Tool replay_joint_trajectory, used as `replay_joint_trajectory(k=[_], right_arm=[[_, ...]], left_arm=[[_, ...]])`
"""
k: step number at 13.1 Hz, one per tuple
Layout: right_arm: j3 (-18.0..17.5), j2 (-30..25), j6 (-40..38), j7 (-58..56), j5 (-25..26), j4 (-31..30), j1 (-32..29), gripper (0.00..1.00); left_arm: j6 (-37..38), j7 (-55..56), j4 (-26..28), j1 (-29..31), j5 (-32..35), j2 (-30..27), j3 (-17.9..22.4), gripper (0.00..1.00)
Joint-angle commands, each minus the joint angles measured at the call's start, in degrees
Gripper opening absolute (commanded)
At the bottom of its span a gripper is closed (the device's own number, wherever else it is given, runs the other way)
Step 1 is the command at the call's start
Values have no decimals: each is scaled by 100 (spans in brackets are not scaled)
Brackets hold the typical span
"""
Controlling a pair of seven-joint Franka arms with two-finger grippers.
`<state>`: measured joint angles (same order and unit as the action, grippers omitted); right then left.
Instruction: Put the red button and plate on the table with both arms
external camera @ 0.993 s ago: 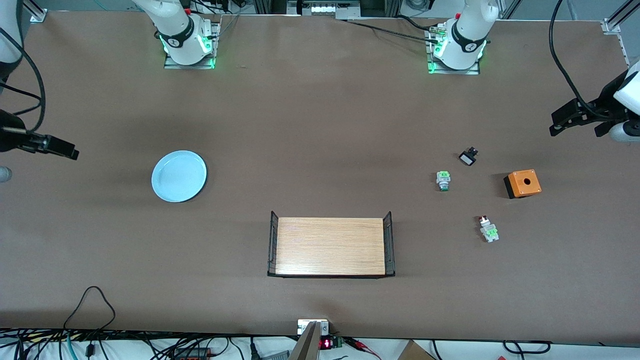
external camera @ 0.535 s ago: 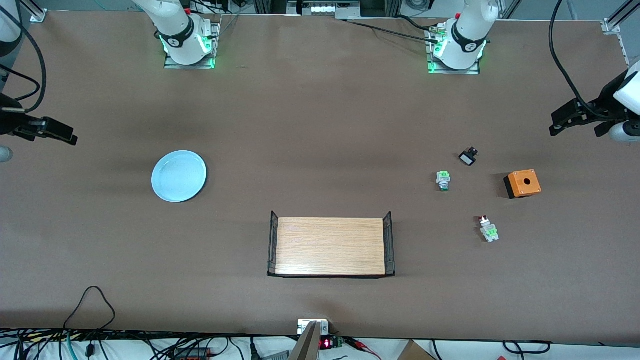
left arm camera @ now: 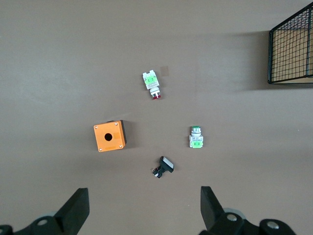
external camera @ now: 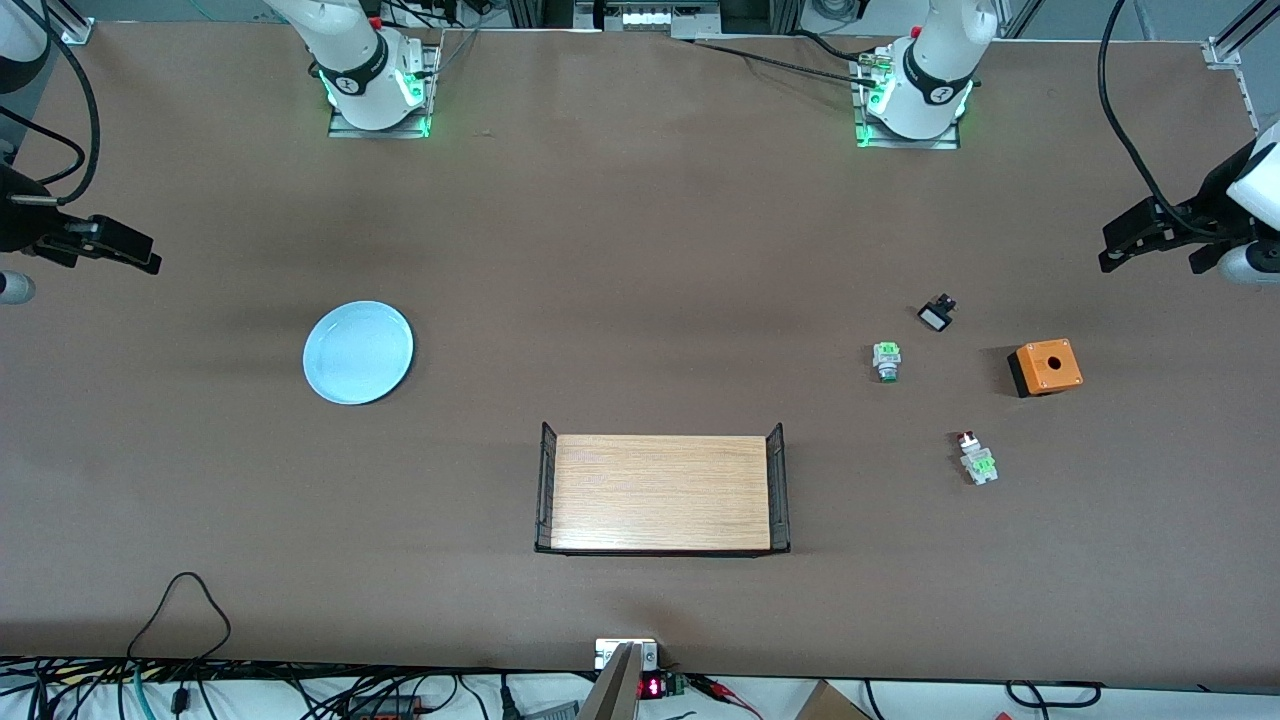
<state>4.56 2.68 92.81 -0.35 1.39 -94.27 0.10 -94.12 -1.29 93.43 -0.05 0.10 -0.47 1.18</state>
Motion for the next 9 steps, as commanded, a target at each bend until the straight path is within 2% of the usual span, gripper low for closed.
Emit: replay_joint_trajectory(k=[1,9], right_arm=[[1,-74,-96,-79,2,76,-19,100],[-26,-101,-323,-79,2,146,-1,100]], left_arm=[[69,-21,26,-3,157,-111,-21,100],[262,40,-9,-12,157,-102,-39,100]])
